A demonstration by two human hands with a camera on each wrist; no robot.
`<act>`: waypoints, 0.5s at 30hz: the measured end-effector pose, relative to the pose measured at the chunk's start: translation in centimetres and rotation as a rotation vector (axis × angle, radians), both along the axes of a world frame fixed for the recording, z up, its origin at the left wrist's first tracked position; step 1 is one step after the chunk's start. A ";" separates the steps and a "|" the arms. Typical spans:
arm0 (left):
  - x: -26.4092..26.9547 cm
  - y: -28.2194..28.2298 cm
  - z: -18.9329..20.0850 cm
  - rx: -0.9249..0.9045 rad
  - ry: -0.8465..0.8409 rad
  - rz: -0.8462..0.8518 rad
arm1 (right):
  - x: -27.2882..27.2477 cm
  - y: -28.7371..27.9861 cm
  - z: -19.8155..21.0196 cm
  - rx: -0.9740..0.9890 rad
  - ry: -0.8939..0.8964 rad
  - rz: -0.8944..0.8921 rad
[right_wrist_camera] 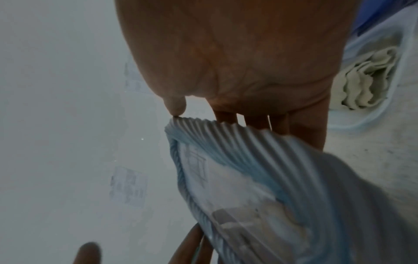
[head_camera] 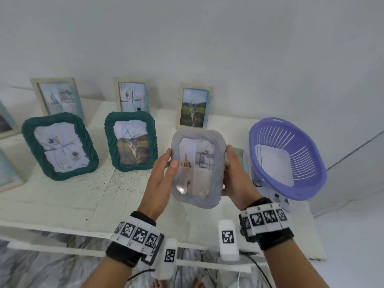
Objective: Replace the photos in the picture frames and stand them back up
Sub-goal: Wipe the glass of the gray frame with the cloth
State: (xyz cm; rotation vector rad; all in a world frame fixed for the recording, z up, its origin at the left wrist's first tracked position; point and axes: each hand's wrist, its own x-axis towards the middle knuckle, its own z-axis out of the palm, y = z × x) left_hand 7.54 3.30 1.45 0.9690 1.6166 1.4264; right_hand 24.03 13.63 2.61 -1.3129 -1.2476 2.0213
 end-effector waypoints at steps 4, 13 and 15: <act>-0.4 3.2 0.7 0.048 0.089 0.004 | -0.6 4.6 0.3 -0.087 0.081 0.030; -0.8 8.7 0.6 0.003 0.113 0.011 | -4.2 10.0 0.9 -0.085 0.136 -0.088; -1.0 8.9 -0.2 0.004 0.120 0.007 | -4.4 11.4 -1.2 -0.066 0.085 -0.118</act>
